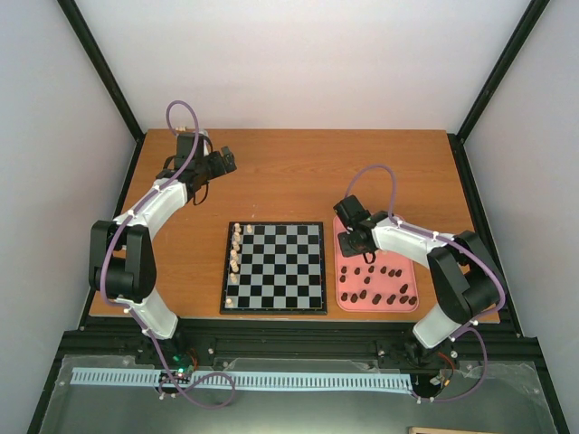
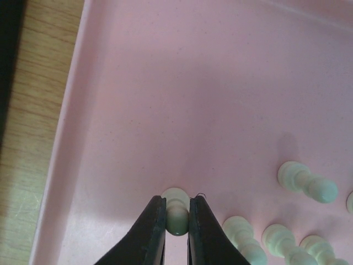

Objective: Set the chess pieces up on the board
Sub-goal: Pick up the chess piece from the storage box, then place the chess piece on the chessboard.

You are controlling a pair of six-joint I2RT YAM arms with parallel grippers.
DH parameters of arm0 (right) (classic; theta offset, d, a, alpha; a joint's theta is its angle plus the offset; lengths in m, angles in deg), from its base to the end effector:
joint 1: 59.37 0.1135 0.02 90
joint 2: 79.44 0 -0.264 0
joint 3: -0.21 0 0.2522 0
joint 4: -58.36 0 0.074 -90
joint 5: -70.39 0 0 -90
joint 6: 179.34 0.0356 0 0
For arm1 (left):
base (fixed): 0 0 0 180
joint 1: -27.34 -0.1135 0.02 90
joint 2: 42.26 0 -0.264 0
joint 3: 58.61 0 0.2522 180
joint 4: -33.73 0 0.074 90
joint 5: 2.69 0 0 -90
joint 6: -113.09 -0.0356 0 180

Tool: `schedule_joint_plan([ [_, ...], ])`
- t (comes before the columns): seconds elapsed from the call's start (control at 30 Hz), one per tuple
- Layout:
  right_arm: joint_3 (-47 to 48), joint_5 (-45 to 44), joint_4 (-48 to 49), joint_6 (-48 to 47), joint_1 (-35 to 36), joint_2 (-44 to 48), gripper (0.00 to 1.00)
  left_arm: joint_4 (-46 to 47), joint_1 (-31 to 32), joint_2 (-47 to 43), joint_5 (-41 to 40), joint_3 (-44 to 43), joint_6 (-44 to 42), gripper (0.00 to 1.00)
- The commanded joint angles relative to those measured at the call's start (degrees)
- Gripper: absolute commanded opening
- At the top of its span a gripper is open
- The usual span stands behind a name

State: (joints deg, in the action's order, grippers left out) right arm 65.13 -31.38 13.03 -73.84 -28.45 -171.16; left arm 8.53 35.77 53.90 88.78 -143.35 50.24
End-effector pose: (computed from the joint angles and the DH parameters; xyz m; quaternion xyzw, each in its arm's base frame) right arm 0.2495 0.1410 0.1601 -0.1161 0.9759 -0.0322 0.1819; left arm 0.3792 -0.0571 0.2607 -0.1396 0.8824 -0.1481 0.4241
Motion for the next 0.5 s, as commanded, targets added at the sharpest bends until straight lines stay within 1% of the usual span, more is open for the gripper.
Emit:
schedule_joint_plan([
  [0.0, 1.0, 0.2, -1.1, 0.3, -0.5, 0.6, 0.05, 0.5, 0.2, -0.1, -0.3, -1.2, -0.7, 1.00],
  [0.13, 3.8, 2.3, -3.7, 0.7, 0.3, 3.7, 0.03, 0.4, 0.1, -0.3, -0.2, -1.2, -0.7, 1.00],
  [0.27, 9.5, 2.0, -6.5, 1.3, 5.2, 4.9, 0.03, 0.4, 0.2, -0.3, 0.0, -1.3, -0.7, 1.00],
  [0.37, 15.3, 1.5, -8.0, 1.4, 9.9, 2.0, 0.03, 0.3, 0.2, -0.5, 0.3, -1.2, -0.6, 1.00],
  [0.47, 22.1, 2.3, -8.5, 0.8, 14.4, -3.4, 0.03, 0.4, 0.2, -0.8, 0.1, -0.9, -0.6, 1.00],
])
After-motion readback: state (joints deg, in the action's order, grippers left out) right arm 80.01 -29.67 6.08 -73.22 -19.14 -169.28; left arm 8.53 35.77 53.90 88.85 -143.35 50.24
